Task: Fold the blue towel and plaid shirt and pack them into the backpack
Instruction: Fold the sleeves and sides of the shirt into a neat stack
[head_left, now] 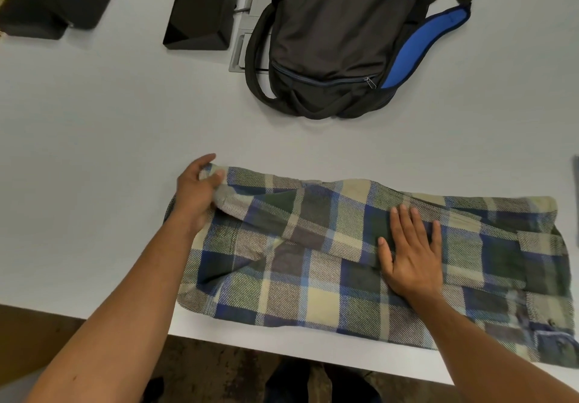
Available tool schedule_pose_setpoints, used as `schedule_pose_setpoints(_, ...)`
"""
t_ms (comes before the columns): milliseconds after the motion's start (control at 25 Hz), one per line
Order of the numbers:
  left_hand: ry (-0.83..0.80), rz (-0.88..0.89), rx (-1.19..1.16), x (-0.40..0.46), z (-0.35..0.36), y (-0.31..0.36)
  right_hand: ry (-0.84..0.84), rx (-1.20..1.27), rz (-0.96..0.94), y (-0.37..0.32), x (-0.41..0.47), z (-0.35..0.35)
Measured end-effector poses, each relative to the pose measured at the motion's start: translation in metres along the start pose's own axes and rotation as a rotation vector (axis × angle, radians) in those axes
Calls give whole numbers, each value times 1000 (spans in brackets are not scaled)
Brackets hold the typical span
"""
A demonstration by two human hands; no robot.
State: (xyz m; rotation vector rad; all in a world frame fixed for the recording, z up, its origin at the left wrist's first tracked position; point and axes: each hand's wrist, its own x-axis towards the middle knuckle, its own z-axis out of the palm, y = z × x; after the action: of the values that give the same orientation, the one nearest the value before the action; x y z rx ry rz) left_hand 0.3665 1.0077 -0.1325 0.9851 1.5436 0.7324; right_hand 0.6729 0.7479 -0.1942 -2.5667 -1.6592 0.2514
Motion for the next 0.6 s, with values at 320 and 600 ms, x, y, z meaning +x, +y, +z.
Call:
schedule_pose_setpoints(320, 222, 142, 190, -3, 14, -11, -18, -18, 18, 2, 0, 1)
schedule_pose_setpoints(600, 308, 354, 391, -25, 3, -2, -26, -9, 16, 1, 0, 1)
